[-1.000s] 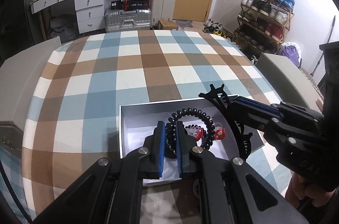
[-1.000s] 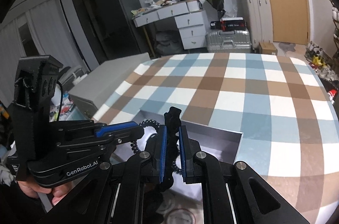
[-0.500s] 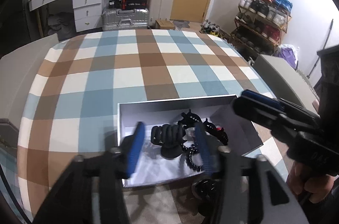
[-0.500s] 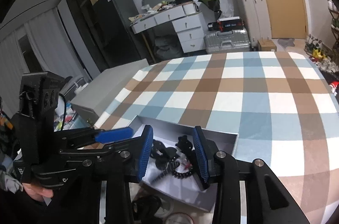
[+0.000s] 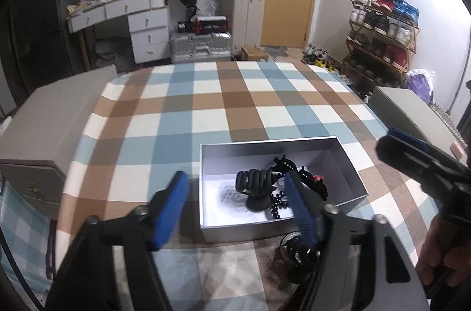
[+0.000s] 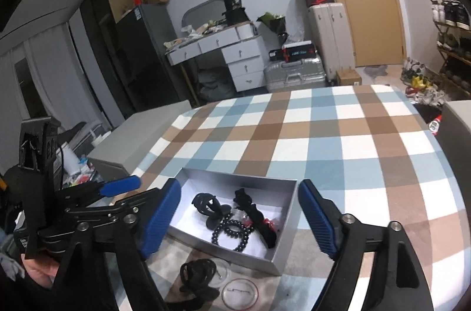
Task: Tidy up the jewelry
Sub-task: 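Move both grippers back from the box to the remaining items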
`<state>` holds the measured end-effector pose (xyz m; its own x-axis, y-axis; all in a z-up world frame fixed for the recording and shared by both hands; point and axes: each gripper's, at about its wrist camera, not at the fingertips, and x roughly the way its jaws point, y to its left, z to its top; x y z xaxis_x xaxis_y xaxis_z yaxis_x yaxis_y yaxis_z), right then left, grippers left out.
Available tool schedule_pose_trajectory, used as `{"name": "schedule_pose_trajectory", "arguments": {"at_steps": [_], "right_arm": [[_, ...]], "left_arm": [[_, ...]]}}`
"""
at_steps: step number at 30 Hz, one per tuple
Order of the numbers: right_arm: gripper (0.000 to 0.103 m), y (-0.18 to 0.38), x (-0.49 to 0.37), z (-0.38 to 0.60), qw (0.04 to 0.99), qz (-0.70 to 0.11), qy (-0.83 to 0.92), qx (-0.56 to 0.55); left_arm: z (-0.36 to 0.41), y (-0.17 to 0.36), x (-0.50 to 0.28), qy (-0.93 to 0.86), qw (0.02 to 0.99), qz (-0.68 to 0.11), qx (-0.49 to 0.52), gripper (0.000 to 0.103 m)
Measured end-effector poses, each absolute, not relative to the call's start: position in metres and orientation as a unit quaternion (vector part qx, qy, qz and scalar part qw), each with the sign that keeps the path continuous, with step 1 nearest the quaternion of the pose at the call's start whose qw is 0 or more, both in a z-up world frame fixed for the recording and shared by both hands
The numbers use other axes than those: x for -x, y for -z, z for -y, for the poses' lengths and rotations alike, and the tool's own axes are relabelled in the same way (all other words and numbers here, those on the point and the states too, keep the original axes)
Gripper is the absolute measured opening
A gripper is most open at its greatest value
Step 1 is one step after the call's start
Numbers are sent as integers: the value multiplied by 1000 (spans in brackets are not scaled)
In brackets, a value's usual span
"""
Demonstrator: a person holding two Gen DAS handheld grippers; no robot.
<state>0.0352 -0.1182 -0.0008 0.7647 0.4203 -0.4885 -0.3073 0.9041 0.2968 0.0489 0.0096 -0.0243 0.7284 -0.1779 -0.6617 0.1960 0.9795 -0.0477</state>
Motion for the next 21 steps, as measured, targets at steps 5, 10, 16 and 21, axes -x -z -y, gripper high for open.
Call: {"name": "schedule_pose_trajectory", "arguments": {"at_steps": [5, 10, 16, 21], "right_arm": [[100, -5, -21, 123, 943, -263, -177, -100], [103, -5, -9, 123, 945, -262, -173, -97], [103, 1, 11, 122, 947, -262, -165, -86], [103, 17, 25, 123, 945, -280, -153, -69]], "left_arm": [[-9, 20, -38, 74, 940, -333, -26, 82], [-5, 18, -27, 47, 945, -321, -44, 85], [-6, 22, -14, 50, 944, -324, -35, 90], [-4, 29, 0, 42, 947, -316, -34, 102]]}}
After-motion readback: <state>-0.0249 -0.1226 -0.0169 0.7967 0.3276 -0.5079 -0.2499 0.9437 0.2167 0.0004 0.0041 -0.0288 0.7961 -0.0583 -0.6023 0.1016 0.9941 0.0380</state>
